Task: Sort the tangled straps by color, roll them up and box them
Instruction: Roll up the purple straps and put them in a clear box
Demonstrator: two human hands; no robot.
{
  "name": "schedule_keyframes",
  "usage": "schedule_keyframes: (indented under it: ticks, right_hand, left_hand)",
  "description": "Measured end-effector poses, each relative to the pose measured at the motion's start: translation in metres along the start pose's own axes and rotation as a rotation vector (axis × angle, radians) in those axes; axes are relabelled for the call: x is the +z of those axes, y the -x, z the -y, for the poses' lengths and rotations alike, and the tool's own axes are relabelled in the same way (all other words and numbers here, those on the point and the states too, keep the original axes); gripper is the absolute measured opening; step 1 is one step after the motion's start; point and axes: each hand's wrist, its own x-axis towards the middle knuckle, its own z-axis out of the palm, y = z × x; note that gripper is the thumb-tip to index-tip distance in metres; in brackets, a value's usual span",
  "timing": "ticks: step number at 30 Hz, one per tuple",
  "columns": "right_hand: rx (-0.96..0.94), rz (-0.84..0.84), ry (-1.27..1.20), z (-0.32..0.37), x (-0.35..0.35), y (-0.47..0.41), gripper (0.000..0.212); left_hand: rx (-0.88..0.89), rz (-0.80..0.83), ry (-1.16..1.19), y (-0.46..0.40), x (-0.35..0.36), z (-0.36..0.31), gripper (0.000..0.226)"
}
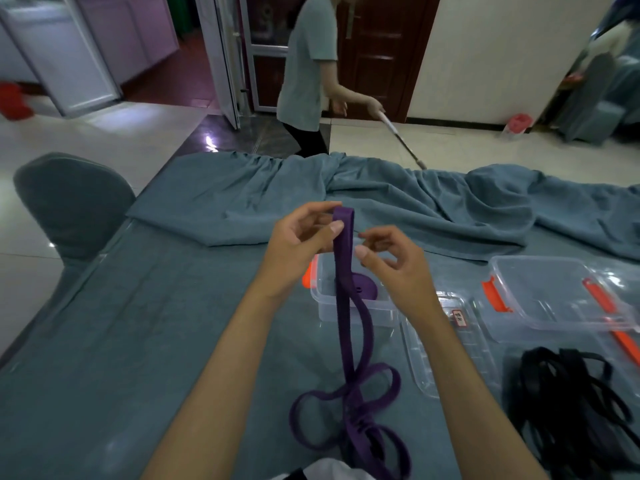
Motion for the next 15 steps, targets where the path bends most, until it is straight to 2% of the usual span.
schedule_keyframes:
  ticks: [5,8,10,13,15]
  right_hand:
    - [-0.071,-0.044,-0.024,0.029,-0.007,-0.025,0.025]
    - [-0.088,-0.043,-0.016,0.044,-0.012,-0.034,0.021]
    - [-0.101,-0.069,0.025,0.046,-0.017,-0.035,0.015]
    - [-0.11,-0.12,0.043,0.044,-0.017,-0.029,0.012]
    - [-0.099,-0.182,0.059,0.04,-0.015,-0.023,0.015]
  left_hand:
    - [0.046,-0.015,-0.057,-0.014,0.016,-0.016,0.031]
    - [0.031,0.008,-0.041,-0.018,0.023,-0.023,0.037]
    - [0.031,0.032,-0.057,-0.019,0.025,-0.022,0.031]
    - [0.091,0.032,-0.152,-0.009,0.031,-0.014,0.026]
    - [0.114,0.029,-0.195,0.0,0.038,-0.008,0.032]
